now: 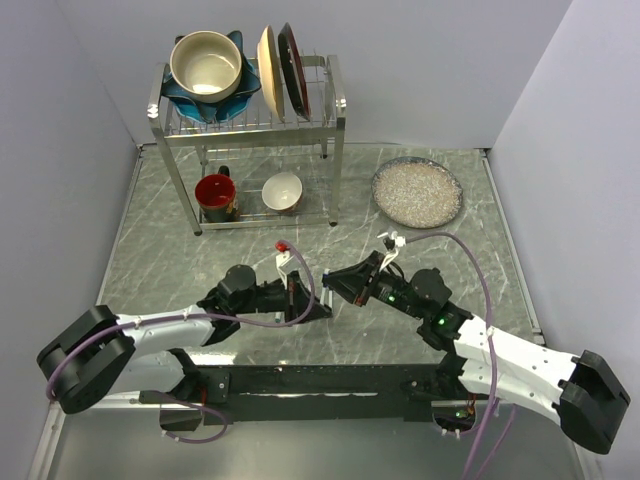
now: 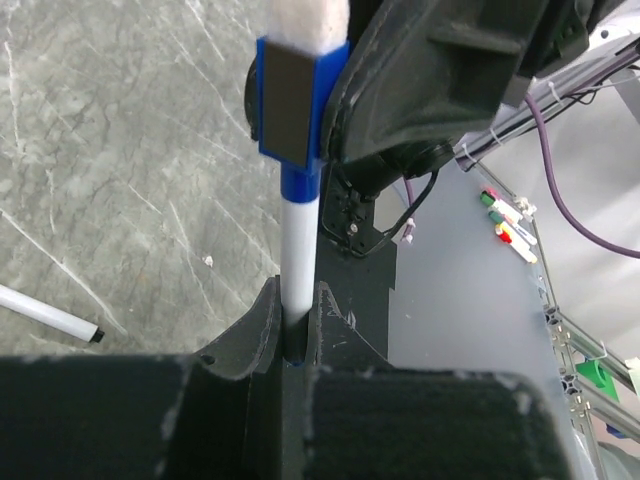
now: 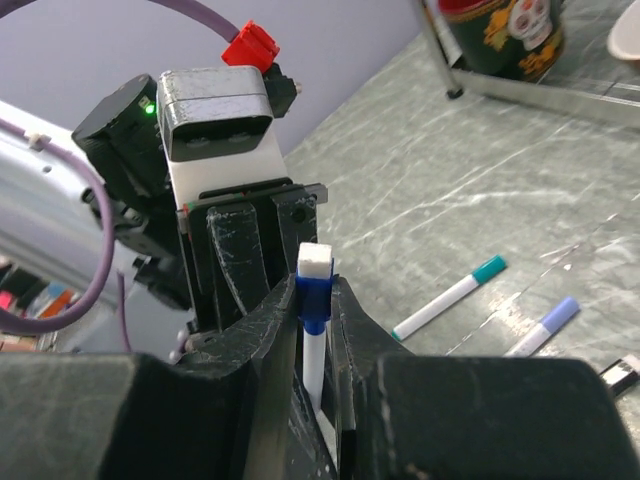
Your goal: Insert the pens into the pen caps
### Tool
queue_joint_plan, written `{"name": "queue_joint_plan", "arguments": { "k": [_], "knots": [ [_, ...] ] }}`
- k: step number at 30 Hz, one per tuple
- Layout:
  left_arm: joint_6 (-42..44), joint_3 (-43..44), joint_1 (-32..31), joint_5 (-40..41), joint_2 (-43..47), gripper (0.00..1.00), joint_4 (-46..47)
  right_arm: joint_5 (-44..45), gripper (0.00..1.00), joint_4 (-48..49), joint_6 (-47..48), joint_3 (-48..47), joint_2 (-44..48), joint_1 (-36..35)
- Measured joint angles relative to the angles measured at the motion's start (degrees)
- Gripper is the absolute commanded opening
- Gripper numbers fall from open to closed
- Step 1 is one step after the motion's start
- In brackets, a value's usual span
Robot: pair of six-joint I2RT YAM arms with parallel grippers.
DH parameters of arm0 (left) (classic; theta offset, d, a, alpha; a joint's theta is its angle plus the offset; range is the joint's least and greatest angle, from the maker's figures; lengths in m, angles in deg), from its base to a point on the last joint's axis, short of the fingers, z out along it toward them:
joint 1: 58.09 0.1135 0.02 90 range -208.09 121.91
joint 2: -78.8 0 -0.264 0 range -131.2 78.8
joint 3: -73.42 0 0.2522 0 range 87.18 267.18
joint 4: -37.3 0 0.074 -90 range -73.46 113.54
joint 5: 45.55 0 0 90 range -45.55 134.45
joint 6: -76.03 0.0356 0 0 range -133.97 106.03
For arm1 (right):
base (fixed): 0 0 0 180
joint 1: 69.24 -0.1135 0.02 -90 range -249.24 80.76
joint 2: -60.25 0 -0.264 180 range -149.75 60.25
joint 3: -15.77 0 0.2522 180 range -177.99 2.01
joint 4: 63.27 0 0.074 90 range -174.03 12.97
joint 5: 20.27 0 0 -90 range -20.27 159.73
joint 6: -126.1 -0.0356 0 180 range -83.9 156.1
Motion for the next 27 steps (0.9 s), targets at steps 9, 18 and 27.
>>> {"name": "queue_joint_plan", "arguments": {
  "k": [9, 18, 27],
  "knots": [
    [2.16, 3.45, 0.50, -0.96, 0.31, 0.01, -8.90, 10.56, 0.00, 8.81, -2.47, 4.96, -1.11, -5.22],
    [4.44, 3.98, 1.79, -4.11, 3.04, 0.01, -14.78, 16.92, 0.00, 12.35, -4.00, 6.99, -1.07, -10.05],
    [4.52, 3.26, 4.20, -8.39, 7.23, 0.01, -15.04, 16.35, 0.00, 13.42, 0.11, 4.13, -2.71, -12.39]
  ]
}}
